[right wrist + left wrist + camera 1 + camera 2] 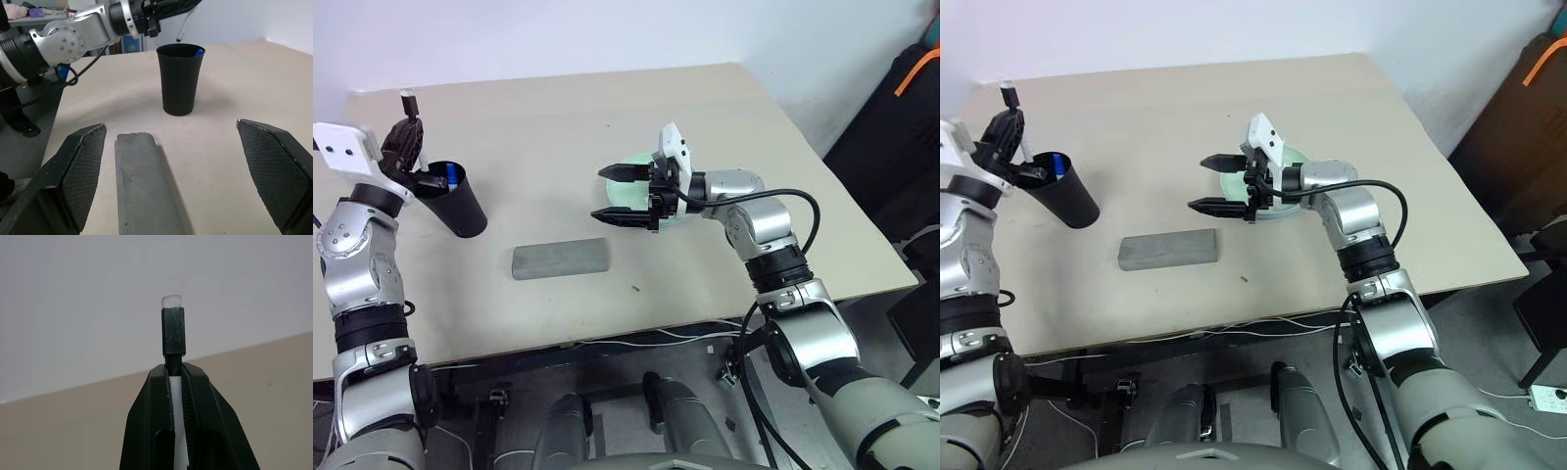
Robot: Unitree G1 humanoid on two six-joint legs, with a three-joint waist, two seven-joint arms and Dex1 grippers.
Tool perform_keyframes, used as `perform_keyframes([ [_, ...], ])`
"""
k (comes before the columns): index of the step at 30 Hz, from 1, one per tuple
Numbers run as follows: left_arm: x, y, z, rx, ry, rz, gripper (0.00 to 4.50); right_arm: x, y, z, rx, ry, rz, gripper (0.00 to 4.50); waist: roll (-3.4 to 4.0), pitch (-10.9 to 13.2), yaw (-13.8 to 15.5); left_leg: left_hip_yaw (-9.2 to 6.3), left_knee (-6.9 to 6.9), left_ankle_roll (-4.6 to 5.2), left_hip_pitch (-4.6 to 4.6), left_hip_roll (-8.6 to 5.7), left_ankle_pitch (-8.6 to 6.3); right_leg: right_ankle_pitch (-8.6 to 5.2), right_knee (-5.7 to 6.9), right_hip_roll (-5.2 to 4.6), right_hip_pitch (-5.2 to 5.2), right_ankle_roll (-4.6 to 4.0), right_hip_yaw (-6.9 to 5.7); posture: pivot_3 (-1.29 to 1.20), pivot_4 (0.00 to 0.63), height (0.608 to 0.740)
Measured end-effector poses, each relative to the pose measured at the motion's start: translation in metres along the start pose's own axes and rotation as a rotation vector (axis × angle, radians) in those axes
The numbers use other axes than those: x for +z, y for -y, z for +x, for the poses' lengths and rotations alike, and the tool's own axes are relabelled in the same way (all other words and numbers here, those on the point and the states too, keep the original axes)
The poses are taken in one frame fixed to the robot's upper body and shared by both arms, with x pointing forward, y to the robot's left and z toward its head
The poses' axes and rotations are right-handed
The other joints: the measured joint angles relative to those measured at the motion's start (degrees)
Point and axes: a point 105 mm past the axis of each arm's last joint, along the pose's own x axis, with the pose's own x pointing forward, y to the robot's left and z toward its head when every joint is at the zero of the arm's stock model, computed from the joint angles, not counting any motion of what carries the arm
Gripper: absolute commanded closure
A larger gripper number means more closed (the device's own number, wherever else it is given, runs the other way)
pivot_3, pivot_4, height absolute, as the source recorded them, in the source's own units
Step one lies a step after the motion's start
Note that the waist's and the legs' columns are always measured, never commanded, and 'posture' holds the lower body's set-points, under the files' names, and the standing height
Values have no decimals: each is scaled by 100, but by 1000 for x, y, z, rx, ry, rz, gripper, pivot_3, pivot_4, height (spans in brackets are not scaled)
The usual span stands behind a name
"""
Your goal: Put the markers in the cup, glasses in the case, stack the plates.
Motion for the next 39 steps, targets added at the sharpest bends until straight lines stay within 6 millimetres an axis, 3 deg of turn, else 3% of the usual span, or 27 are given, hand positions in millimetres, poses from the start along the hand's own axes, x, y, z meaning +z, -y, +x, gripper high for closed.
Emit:
perform_keyframes([
  [6, -24, -1, -11, 21, -62, -7, 4466, 2, 0, 0, -5, 6, -15, 0, 0, 0, 3, 0, 0, 0, 0, 1, 0, 0, 0, 0, 0, -1, 0, 0, 150, 733],
  [13, -28, 1, -11, 31, -65, -9, 4466, 3, 0, 0, -6, 10, -29, 0, -1, 0, 36, 2, 1, 0, -1, 1, 0, 0, 0, -1, 0, -1, 0, 0, 150, 733],
  [26, -33, 0, -17, 50, -76, -14, 11, 2, 2, 0, -20, -4, -53, 0, -1, 0, 69, 3, 1, 0, 0, 1, 0, 0, 0, -1, 0, -1, 0, 0, 150, 733],
  [34, 4, -2, -20, 30, -13, -10, 11, 2, 3, -1, -24, 2, -45, 0, -1, 0, 110, 5, 1, 0, -1, 4, 0, 0, -1, 0, -2, -1, 1, 0, 150, 733],
  [39, 45, 9, -46, -155, 11, -48, 11, 1, 12, -10, -58, -3, -26, 0, 1, 1, 103, 13, -3, -1, -4, 4, -1, -5, -3, -2, -12, -8, 6, 0, 150, 733],
])
